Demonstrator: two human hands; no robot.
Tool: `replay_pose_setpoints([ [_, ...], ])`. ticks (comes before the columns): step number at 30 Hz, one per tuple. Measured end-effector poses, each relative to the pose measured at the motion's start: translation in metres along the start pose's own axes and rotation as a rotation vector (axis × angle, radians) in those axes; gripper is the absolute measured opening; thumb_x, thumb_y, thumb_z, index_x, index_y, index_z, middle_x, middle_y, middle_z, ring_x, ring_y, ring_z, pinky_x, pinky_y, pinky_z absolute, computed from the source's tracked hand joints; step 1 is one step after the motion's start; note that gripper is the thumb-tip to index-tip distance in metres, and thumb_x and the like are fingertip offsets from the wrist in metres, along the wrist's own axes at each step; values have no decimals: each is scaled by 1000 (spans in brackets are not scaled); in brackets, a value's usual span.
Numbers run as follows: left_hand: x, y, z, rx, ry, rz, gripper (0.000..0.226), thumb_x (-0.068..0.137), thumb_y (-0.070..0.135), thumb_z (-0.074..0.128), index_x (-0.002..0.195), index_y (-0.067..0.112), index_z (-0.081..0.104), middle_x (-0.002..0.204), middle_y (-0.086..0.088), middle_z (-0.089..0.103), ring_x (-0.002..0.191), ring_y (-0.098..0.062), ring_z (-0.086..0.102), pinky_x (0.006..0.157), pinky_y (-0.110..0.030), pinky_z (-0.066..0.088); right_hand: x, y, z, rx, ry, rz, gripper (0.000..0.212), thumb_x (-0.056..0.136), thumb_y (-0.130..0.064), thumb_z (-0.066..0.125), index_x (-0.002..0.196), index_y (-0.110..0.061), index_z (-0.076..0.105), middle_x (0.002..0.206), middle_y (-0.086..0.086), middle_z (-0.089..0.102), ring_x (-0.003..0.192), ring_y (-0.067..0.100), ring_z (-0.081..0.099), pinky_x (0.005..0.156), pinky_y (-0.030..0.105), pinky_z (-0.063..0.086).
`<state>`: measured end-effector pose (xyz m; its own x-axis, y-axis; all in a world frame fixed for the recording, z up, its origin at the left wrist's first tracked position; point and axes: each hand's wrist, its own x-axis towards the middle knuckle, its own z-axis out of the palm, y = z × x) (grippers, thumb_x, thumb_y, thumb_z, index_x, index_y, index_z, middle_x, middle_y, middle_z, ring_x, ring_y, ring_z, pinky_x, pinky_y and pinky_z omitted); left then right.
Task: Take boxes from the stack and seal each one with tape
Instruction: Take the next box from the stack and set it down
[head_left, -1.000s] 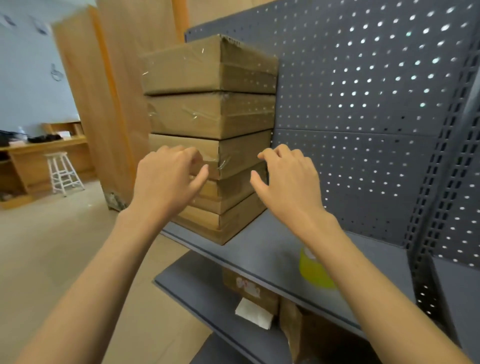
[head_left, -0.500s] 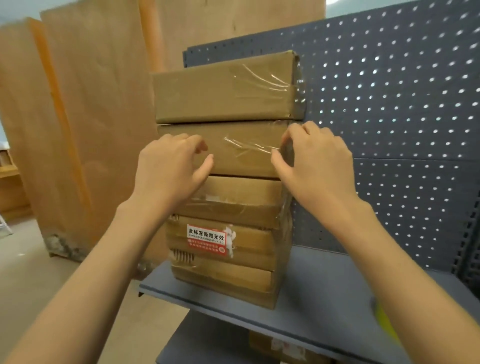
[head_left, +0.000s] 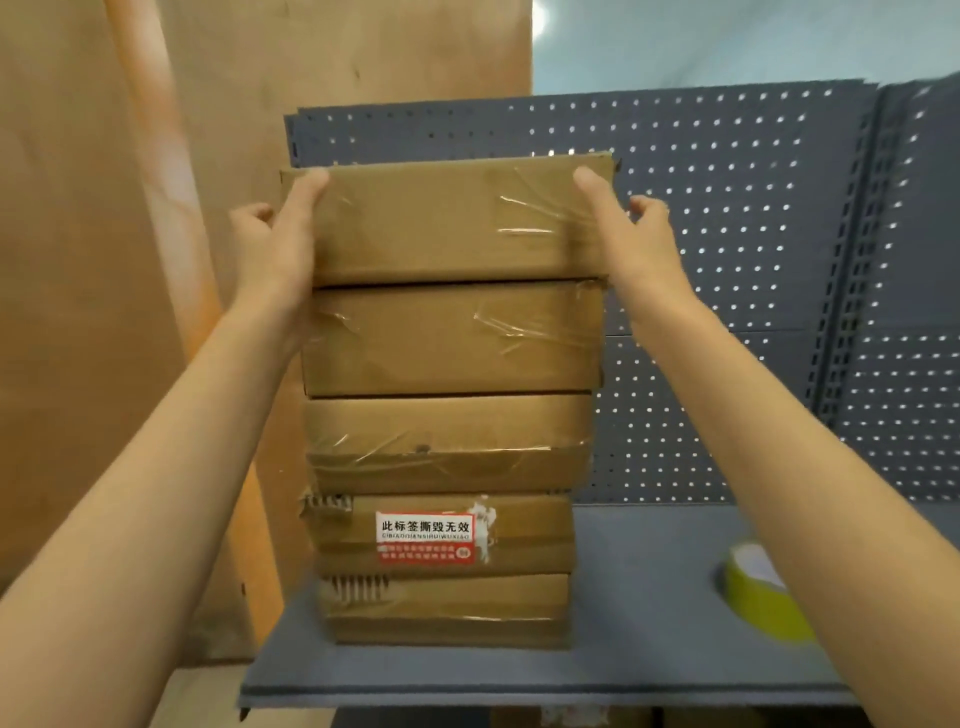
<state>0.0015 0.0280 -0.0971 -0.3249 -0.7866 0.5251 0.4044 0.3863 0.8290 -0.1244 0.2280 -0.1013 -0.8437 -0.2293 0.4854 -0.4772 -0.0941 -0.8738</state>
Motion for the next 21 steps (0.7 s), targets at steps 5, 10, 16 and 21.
replay_pose_setpoints([
  [5,27,9,-5,-121,-248,-193,52,79,65,60,113,25,62,99,5,72,80,-10,70,58,-21,53,12,-23,8,115,-3,170,97,78,-71,54,150,-14,23,146,-4,38,129,19,43,102,33,38],
  [10,36,15,-1,-4,-349,-208,36,85,61,54,102,31,62,83,11,67,73,-6,66,67,-24,50,16,-26,15,123,-37,183,87,72,-73,59,139,-20,44,130,-4,56,118,20,55,102,41,43],
  [16,36,12,1,-35,-279,-202,28,80,56,57,91,29,58,78,9,61,71,-9,61,71,-26,50,12,-28,18,119,5,172,61,81,-62,56,126,-21,53,114,-5,62,103,15,60,90,35,49],
  [21,24,26,3,-52,-187,-86,33,84,57,56,101,29,54,94,8,60,87,-8,60,75,-26,53,4,-39,12,143,66,87,32,88,-55,51,91,-24,55,90,-10,58,84,7,58,66,23,45],
])
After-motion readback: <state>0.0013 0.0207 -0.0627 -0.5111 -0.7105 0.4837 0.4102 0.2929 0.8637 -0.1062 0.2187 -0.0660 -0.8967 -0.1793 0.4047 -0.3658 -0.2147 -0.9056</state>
